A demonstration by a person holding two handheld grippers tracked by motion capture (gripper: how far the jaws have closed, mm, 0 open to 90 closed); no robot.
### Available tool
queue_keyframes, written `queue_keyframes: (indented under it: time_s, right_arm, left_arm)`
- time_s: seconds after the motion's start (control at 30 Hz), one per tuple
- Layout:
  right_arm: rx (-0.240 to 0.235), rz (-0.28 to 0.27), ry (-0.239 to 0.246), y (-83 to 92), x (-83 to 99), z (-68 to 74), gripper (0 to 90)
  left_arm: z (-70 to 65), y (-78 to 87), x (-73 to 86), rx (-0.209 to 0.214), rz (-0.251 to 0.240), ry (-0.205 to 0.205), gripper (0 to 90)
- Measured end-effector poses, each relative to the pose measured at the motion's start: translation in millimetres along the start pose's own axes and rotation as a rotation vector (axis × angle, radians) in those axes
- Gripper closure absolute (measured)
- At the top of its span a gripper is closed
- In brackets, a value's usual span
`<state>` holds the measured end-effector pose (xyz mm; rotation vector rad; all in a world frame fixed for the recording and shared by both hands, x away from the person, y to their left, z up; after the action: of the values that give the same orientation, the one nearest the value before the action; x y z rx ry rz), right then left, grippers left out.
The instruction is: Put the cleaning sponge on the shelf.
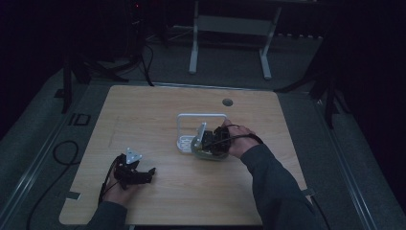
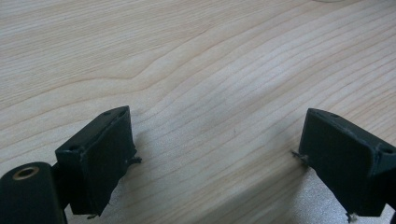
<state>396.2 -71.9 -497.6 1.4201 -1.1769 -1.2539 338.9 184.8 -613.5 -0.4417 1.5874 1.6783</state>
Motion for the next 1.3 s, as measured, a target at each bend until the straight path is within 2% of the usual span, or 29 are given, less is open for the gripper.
queue_keyframes:
  time_s: [0.1, 0.23, 0.57, 0.77, 0.93, 1.3]
  right_arm:
    - [0.007, 0.015, 0.019, 1.5, -3.8, -0.3, 71.7]
    - [0.008, 0.004, 0.037, 4.2, -9.4, -0.6, 71.7]
    - [0.012, 0.019, 0.071, -3.0, -12.6, -1.3, 71.7]
    - [0.016, 0.031, 0.069, -9.4, -11.8, -4.6, 71.7]
    - [0.026, 0.019, 0.084, -9.1, -13.8, -5.3, 71.7]
    - [0.03, 0.007, 0.082, -10.4, -15.3, -8.2, 71.7]
  left_arm:
    - [0.0, 0.0, 0.0, 0.0, 0.0, 0.0, 10.2]
    - [0.0, 0.0, 0.0, 0.001, 0.0, 0.0, 10.2]
    - [0.0, 0.0, 0.0, 0.0, 0.0, 0.0, 10.2]
    - [0.0, 0.0, 0.0, 0.0, 0.0, 0.0, 10.2]
    - [0.0, 0.0, 0.0, 0.0, 0.0, -0.001, 10.2]
    - [0.1, 0.0, 0.0, 0.0, 0.001, -0.001, 10.2]
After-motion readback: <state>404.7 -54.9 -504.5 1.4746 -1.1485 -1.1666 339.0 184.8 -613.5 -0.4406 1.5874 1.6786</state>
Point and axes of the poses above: each handheld gripper's, and its own axes: y roughly backward along the jaws, x roughly out of its underside, z roughly to its left, the point moved 7 cm from there along -y, roughly forward along the jaws, and after that the axes turned 14 degrees about -x, right-handed, at the moved point
